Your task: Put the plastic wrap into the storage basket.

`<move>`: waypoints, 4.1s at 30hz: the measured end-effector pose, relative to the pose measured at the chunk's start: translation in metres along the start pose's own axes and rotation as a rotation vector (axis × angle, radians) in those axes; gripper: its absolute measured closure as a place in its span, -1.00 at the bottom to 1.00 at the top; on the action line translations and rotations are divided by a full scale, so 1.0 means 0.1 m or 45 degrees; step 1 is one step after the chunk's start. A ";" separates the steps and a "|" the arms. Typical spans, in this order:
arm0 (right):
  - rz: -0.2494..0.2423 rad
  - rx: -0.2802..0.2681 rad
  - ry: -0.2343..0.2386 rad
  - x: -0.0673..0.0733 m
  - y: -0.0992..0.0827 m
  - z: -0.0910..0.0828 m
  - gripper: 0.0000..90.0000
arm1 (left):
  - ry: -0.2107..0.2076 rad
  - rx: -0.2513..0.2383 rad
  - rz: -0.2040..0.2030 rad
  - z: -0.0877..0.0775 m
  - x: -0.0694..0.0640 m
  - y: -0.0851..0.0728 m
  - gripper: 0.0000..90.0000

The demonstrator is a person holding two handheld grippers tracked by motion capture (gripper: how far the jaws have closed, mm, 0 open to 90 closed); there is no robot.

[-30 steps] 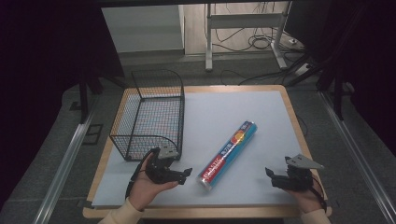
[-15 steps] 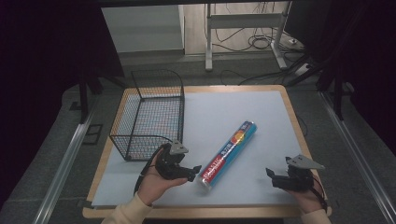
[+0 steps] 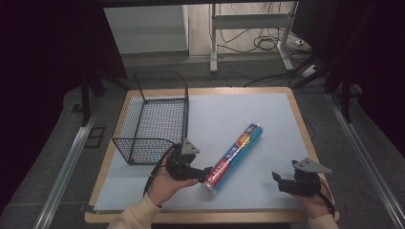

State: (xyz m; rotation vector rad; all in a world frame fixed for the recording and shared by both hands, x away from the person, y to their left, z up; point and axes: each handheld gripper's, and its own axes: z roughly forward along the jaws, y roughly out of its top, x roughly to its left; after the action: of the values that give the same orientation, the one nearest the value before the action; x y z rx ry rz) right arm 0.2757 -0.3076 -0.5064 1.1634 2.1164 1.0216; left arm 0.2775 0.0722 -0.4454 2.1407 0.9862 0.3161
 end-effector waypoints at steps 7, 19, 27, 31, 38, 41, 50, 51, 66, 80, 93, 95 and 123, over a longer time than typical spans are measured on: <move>0.000 0.002 0.006 0.01 0.00 0.00 -0.69 | -0.005 -0.012 0.007 0.05 -0.03 0.05 -0.61; -0.017 -0.017 0.006 0.05 0.01 -0.05 -0.69 | -0.056 0.052 0.052 0.29 -0.18 0.27 -0.61; -0.014 -0.013 0.006 0.03 0.01 -0.04 -0.68 | -0.063 0.090 0.071 0.41 -0.22 0.35 -0.61; -0.013 -0.007 0.000 0.03 0.01 -0.03 -0.68 | -0.070 0.091 0.075 0.45 -0.25 0.39 -0.62; -0.017 -0.005 0.000 0.03 0.01 -0.03 -0.68 | -0.075 0.112 0.092 0.53 -0.31 0.43 -0.63; -0.012 -0.002 0.001 0.02 0.00 -0.03 -0.68 | -0.079 0.119 0.093 0.57 -0.32 0.45 -0.63; -0.006 0.008 -0.004 0.01 0.00 -0.02 -0.67 | -0.095 0.141 0.101 0.68 -0.38 0.55 -0.64; -0.006 0.008 -0.005 0.01 0.00 -0.02 -0.67 | -0.093 0.143 0.106 0.69 -0.38 0.56 -0.64; -0.002 -0.003 -0.017 -0.01 0.00 -0.04 -0.67 | -0.074 0.215 0.126 0.93 -0.46 0.74 -0.65; -0.004 0.006 -0.024 -0.02 -0.01 -0.03 -0.67 | -0.015 0.315 0.084 1.28 -0.39 0.79 -0.65; 0.010 0.021 -0.037 -0.05 -0.02 -0.02 -0.67 | 0.002 0.488 0.043 1.60 -0.35 0.79 -0.63; 0.009 0.020 -0.037 -0.05 -0.02 -0.02 -0.67 | 0.002 0.498 0.038 1.62 -0.35 0.79 -0.62; 0.020 0.011 -0.049 -0.08 -0.02 -0.03 -0.66 | -0.052 0.627 -0.010 1.50 -0.17 0.98 -0.31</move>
State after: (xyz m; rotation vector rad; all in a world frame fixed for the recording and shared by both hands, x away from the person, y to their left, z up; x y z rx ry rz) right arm 0.2761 -0.3165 -0.5057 1.1962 2.0870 0.9906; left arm 0.3936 -0.0609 -0.4774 2.5681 1.1364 0.0214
